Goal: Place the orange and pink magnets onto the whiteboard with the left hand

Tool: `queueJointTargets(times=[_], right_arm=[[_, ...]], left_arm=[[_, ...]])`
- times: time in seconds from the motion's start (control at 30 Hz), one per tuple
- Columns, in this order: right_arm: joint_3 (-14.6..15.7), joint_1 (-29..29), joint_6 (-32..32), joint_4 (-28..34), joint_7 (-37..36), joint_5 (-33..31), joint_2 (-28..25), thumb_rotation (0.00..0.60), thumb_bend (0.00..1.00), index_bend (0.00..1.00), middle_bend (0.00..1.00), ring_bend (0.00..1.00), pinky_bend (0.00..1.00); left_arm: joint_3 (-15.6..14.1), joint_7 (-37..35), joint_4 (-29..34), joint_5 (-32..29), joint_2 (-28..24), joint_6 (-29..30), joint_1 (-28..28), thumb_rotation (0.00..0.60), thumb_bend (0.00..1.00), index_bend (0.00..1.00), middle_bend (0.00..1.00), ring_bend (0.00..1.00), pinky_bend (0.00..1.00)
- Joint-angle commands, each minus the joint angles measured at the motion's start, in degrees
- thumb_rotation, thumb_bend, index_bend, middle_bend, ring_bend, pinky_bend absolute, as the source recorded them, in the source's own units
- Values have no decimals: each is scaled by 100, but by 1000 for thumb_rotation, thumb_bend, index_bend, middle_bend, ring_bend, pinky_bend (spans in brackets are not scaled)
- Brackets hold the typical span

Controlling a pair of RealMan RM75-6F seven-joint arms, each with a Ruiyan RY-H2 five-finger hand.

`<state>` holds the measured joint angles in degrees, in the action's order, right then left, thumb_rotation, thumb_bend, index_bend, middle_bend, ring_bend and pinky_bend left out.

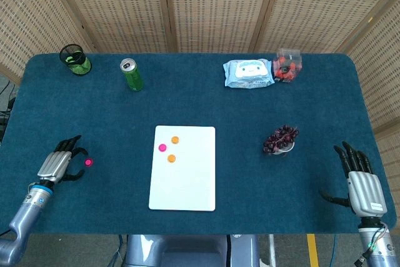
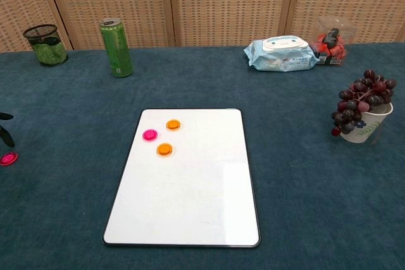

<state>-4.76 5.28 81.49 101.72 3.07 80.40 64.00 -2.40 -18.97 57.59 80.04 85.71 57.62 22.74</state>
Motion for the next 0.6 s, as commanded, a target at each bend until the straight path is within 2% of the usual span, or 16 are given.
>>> queueJointTargets(times=[0.03,0.6], right_arm=[[0,2,-3,-1,2,-1,1,600,2,0,0,0,0],[-2,2,-9,6,-21,-7,-7,600,2,0,0,0,0]], left_arm=[[15,1,-30,11,28,-27,7,600,347,330,0,0,0],[91,145,-86,31,152,-239,55,600,353,379,0,0,0]])
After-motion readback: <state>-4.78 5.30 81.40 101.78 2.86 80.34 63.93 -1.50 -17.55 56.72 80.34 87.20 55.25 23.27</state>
